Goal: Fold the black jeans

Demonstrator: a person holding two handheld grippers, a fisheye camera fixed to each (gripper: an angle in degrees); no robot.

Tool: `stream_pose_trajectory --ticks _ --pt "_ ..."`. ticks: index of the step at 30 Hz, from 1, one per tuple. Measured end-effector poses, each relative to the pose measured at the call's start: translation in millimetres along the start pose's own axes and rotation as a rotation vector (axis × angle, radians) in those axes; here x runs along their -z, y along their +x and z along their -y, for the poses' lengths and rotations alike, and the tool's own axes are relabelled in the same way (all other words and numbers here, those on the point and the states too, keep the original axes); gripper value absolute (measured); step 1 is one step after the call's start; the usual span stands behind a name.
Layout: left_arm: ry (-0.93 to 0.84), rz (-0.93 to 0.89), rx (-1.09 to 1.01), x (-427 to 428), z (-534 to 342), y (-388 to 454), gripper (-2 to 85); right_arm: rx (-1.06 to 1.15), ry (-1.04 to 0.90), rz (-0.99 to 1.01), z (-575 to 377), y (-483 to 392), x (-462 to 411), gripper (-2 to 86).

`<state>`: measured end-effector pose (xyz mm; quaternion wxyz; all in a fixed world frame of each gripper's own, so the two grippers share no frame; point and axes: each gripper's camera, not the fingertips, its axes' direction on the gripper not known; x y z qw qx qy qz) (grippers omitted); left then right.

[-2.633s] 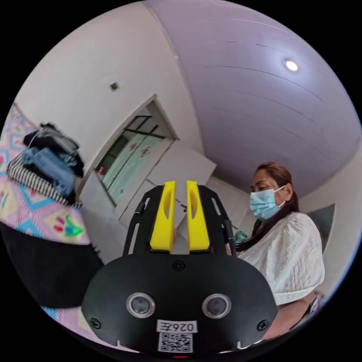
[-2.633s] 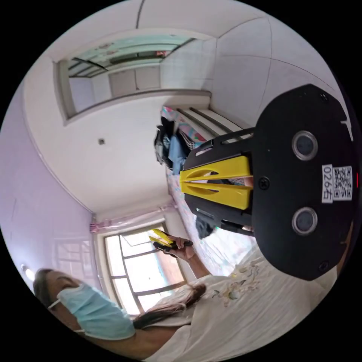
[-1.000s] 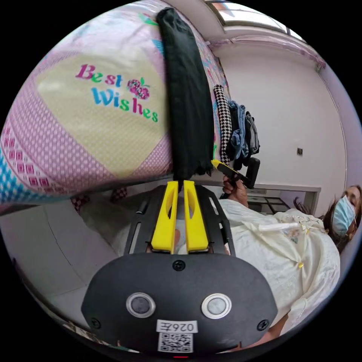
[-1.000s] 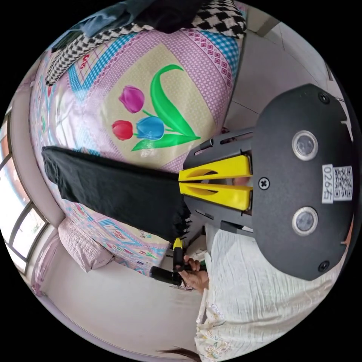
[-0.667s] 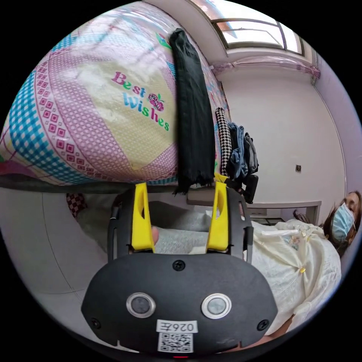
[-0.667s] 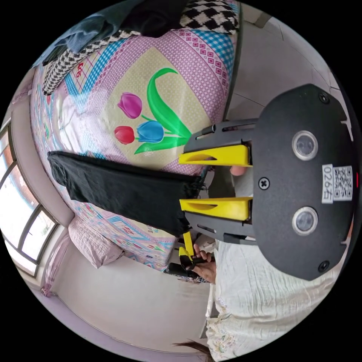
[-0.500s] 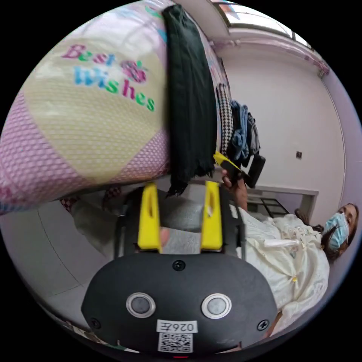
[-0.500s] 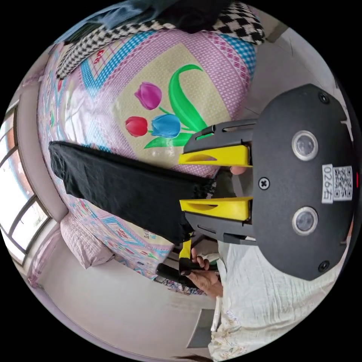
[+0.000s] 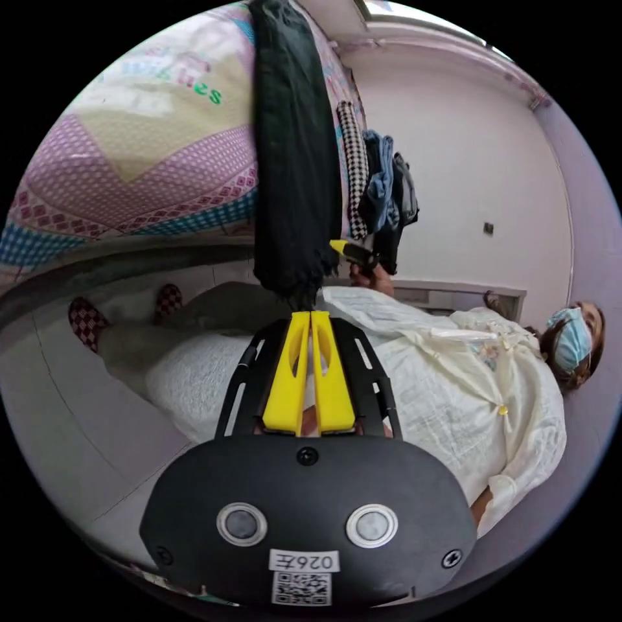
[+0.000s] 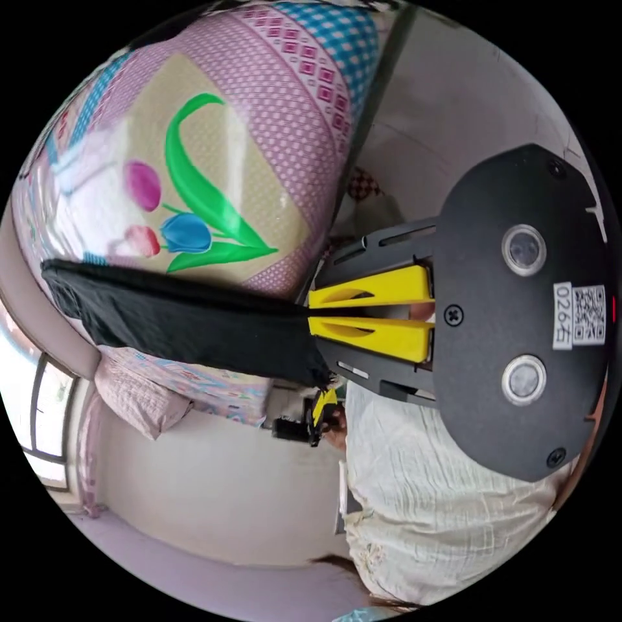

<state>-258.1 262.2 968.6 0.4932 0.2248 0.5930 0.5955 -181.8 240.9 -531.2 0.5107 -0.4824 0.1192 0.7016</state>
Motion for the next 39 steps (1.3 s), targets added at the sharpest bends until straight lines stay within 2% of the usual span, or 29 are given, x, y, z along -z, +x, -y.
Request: stream_pose_trajectory --ticks 4,10,13,17,20,29,36,39 --pt "0.204 0.003 0.016 26.8 -14.5 10.7 -1.0 -0.039 -0.004 0.015 -21.1 -3.5 3.4 1.1" --pt "0.471 0.273 -0.104 77.7 -0.4 73.0 -0.6 0.043 0.114 -0.116 -37.4 -54.2 31.9 3.0" --pt "0.514 0.468 -0.159 96.6 33.4 101.8 0.7 0.143 0.173 -0.199 -20.7 -86.6 28.9 3.5" --pt "0.482 0.776 -0.224 109.0 113.1 129.6 4.0 0.226 0.165 -0.219 21.6 -119.8 -0.6 2.9" --pt "0.429 0.917 -0.255 110.9 187.2 131.8 5.1 0.266 0.159 -0.235 48.2 -139.5 -25.6 2.0" --pt "0.304 0.969 -0.379 103.8 377.3 111.2 11.6 0.244 0.133 -0.370 92.0 -162.6 -101.3 -1.0" --pt "0.206 1.093 -0.507 98.1 429.6 119.2 10.7 0.299 0.224 -0.541 141.2 -187.5 -138.3 -1.0" --pt "0.173 1.021 -0.549 102.8 444.7 123.5 9.1 0.338 0.250 -0.630 174.6 -192.9 -164.1 -0.9"
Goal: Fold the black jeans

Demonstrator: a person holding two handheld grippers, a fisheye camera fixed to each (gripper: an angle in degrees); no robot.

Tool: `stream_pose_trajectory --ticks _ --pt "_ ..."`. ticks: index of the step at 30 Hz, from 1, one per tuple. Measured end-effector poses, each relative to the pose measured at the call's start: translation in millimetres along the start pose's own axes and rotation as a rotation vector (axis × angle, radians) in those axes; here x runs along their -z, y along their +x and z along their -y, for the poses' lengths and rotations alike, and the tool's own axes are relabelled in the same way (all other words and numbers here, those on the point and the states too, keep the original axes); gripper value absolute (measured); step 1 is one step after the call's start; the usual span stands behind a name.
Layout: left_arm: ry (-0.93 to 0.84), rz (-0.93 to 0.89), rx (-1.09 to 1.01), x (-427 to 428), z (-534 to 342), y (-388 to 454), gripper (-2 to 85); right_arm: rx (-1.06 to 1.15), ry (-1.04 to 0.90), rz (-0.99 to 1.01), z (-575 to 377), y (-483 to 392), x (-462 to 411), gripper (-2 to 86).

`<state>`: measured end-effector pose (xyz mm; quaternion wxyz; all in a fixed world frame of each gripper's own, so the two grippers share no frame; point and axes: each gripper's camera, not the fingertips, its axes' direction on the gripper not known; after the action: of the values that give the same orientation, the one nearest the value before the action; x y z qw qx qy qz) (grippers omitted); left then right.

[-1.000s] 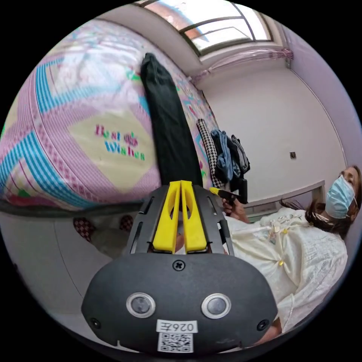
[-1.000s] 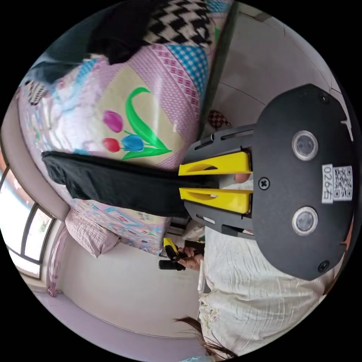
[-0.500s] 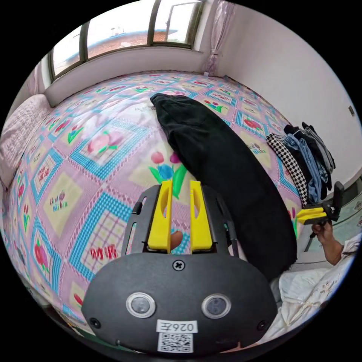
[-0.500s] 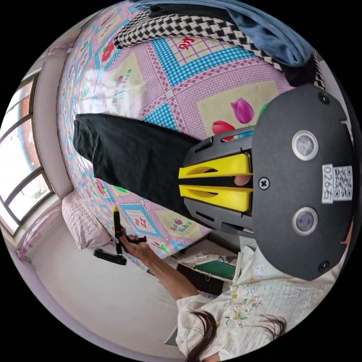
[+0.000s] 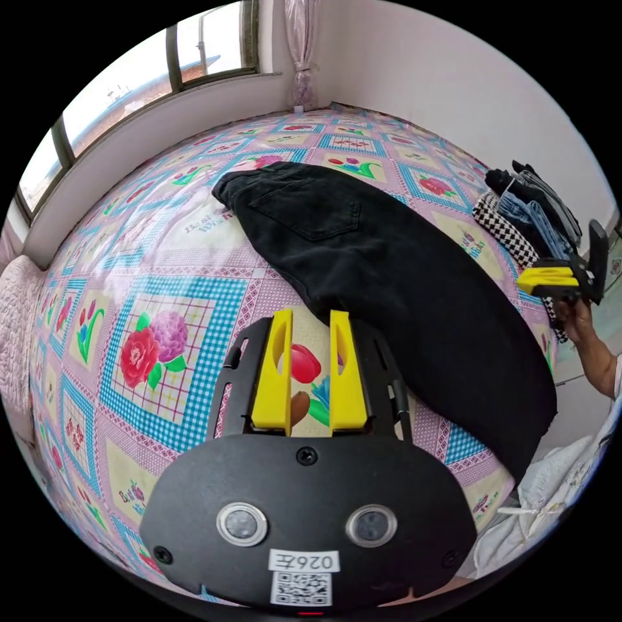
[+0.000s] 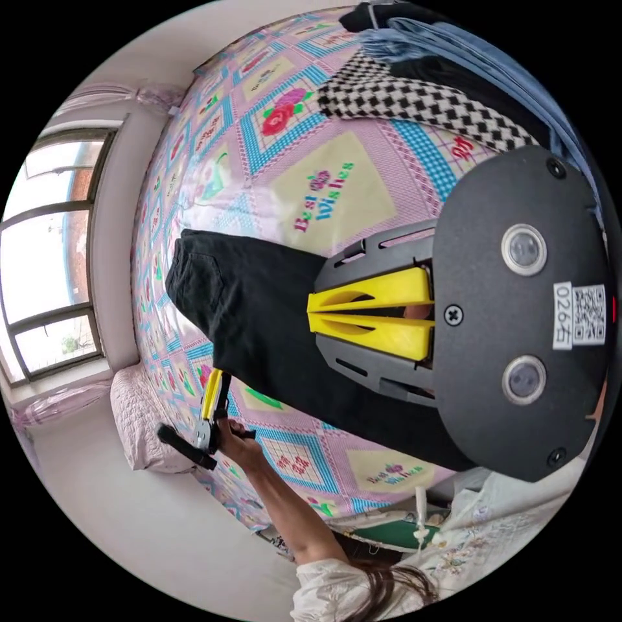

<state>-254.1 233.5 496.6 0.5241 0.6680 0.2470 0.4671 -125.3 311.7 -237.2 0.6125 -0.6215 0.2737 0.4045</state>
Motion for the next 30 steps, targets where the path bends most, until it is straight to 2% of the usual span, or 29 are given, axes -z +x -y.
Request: stream_pose_trajectory --ticks 3,7,9,13,15,19,21,22,24,26,28,30 --pt "0.035 -0.035 -0.039 4.6 6.8 -0.1 8.5 -0.005 -0.024 0.021 23.3 -8.7 -36.2 -0.9" --pt "0.058 0.021 -0.102 14.6 16.0 3.2 8.6 -0.022 -0.066 0.056 35.7 -22.5 -71.3 -0.9" --pt "0.064 0.043 -0.141 20.4 22.1 5.6 5.8 -0.025 -0.108 0.044 36.6 -31.7 -89.7 -0.9" --pt "-0.074 0.090 -0.212 11.5 44.4 4.9 1.4 -0.047 -0.196 0.047 28.3 -43.9 -118.7 -0.9" --pt "-0.097 0.068 -0.156 12.6 46.9 -12.7 0.7 -0.028 -0.203 0.028 18.2 -56.3 -128.9 -0.9" --pt "-0.027 -0.177 0.098 32.5 30.6 -79.9 -0.7 -0.043 -0.196 0.058 6.6 -64.4 -131.2 -0.9" --pt "-0.050 -0.007 0.186 44.4 19.4 -95.4 -0.9 -0.063 -0.210 0.088 0.8 -67.3 -131.4 -0.9" --pt "-0.037 0.011 0.217 56.1 13.6 -103.7 -0.9 -0.064 -0.220 0.090 -0.3 -68.9 -130.9 -0.9" --pt "0.065 -0.083 0.254 81.7 12.6 -112.7 -1.0 -0.046 -0.222 0.050 -4.3 -81.6 -125.8 -0.9" --pt "0.269 -0.192 0.228 116.3 34.6 -109.6 -1.0 -0.033 -0.170 0.033 -2.8 -92.2 -119.4 -0.9" --pt "0.320 -0.222 0.138 127.0 67.5 -95.9 -1.0 -0.021 -0.105 0.036 7.5 -100.9 -117.0 -0.9" --pt "0.262 -0.203 0.045 118.3 100.2 -80.2 -1.0 -0.005 -0.047 0.052 34.4 -109.1 -125.2 -0.9"
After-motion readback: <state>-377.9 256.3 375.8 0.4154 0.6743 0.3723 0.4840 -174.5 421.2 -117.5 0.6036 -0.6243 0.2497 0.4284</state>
